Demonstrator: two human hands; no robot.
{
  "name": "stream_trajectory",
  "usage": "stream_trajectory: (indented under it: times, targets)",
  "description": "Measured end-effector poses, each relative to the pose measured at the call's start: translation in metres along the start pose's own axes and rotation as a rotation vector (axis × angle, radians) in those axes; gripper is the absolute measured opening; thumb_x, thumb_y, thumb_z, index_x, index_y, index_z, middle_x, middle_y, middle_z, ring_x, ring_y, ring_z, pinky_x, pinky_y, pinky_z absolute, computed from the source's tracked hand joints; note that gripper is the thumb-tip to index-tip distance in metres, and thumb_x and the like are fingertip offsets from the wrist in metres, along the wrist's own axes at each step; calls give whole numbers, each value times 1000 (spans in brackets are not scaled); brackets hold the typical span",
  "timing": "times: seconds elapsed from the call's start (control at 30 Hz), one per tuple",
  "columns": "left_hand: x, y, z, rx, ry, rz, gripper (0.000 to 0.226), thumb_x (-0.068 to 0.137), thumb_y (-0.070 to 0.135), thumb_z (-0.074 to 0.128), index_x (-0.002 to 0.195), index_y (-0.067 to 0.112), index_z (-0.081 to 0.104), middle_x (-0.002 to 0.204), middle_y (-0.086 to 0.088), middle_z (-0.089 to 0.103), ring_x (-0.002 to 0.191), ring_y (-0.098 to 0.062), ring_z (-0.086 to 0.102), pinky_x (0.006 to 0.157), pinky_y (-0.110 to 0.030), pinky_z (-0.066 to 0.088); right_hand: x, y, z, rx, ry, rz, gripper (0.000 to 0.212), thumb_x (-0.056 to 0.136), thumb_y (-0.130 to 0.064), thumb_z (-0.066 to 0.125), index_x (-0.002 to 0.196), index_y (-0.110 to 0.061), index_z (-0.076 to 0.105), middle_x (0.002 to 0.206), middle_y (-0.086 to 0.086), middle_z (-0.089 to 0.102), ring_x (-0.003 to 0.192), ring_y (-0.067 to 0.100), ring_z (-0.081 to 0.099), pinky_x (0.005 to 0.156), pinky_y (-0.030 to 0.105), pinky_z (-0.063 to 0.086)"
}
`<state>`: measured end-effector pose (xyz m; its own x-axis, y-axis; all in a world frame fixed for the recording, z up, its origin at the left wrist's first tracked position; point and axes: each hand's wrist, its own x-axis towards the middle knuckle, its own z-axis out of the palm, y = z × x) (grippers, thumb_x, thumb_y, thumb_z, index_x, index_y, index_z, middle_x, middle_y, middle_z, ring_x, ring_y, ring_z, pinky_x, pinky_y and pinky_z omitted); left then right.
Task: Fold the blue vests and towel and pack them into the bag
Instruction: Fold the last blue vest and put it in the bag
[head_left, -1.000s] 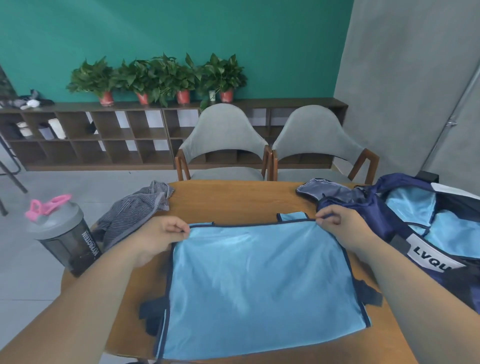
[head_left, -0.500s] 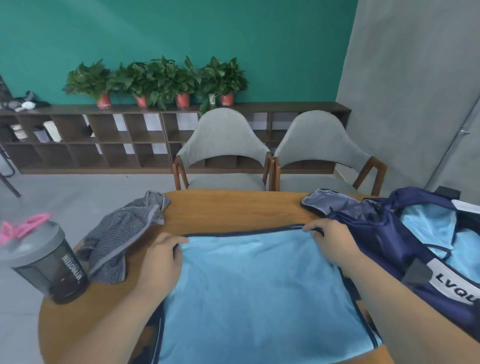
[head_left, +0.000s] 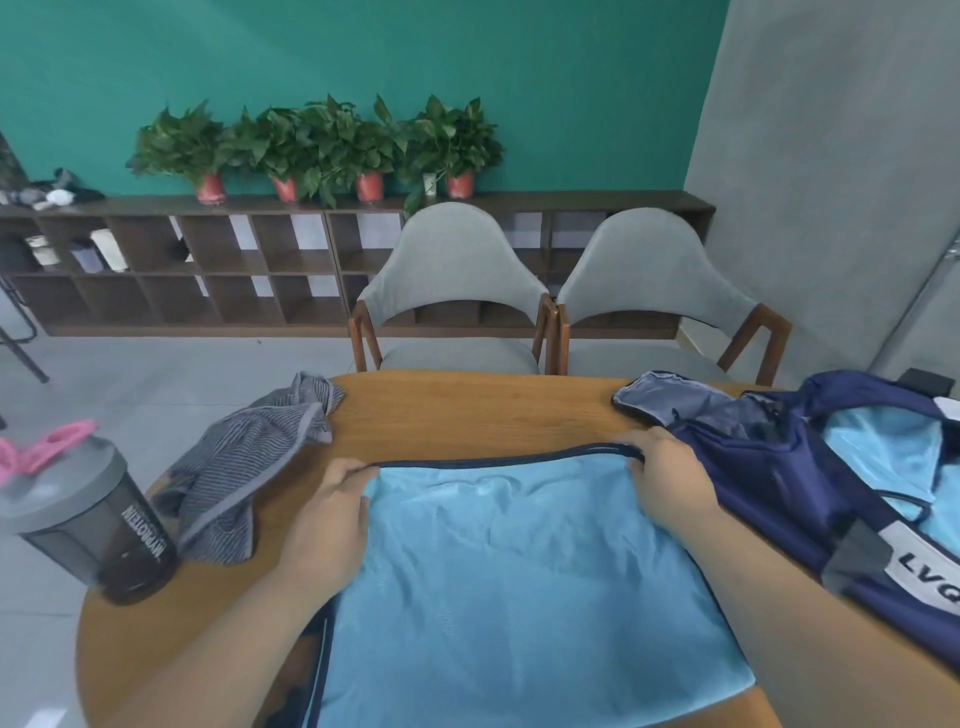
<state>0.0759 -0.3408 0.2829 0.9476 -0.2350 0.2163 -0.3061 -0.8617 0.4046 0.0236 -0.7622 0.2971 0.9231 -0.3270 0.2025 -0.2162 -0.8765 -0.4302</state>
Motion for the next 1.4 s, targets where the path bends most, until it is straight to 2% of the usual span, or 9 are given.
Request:
stream_trajectory:
  times: [0.2,0.27,0.4,0.5,0.6,0.77,0.97,1.17,1.4]
  targets:
    - [-2,8,-1,152,-108,-29,43,106,21,48,148,23,52,142,14,32,86,-17,64,73,-41,58,3,2,9,-10,-37,84,30,102,-21,60,127,-33,71,135,4,61,116,27,62,96,38,53]
    - [-1,15,-1,234,-120,-63,50,104,22,48,154,24,44,144,7,28,105,-17,56,86,-37,55,2,0,11,-5,-52,113,28,103,-27,59,129,-30,69,134,6,56,116,29,60,98,39,52]
    - [-10,56,-2,399,-49,-108,66,103,28,51,163,22,26,163,-9,13,148,-30,19,122,-41,27,-19,-36,8,-329,-20,52,41,105,-38,49,144,-26,53,147,6,40,129,31,42,101,44,46]
    - [-29,102,15,291,-224,-96,70,109,53,31,168,25,7,174,-6,-7,160,-31,-3,130,-47,4,-55,-73,24,-240,-196,-140,58,106,-55,39,160,-32,34,170,1,21,154,28,20,122,45,28]
    - [-48,105,43,281,-323,-164,81,102,72,14,167,30,-9,174,-2,-22,160,-28,-19,129,-52,-10,-72,-63,39,-252,-319,-148,80,95,-81,17,165,-41,15,175,-4,0,161,23,-3,129,45,4]
    - [-35,74,44,278,-295,-164,93,96,80,1,167,23,-11,173,-3,-24,158,-22,-26,130,-44,-11,-52,-16,20,-318,-287,-54,102,80,-86,-7,166,-35,12,175,0,3,161,21,-1,130,40,6]
    - [-42,97,35,197,-240,-28,81,105,67,10,169,18,-2,175,-3,-16,159,-18,-23,131,-42,-9,-70,-43,14,-373,-247,-19,74,104,-65,8,167,-27,5,175,4,-9,161,26,-10,130,47,4]
    - [-105,115,47,253,-239,-7,74,107,64,9,169,24,1,175,0,-17,160,-19,-21,130,-45,-11,-155,-98,50,-194,-278,-239,89,88,-71,-7,166,-32,10,175,-5,-9,161,18,-12,129,41,-1]
    - [-105,66,26,255,-274,-70,78,102,72,9,168,31,-5,173,8,-22,158,-14,-25,131,-40,-8,-153,-67,42,-278,-220,-118,81,93,-74,-1,166,-39,8,175,-4,-3,161,21,-5,130,43,4]
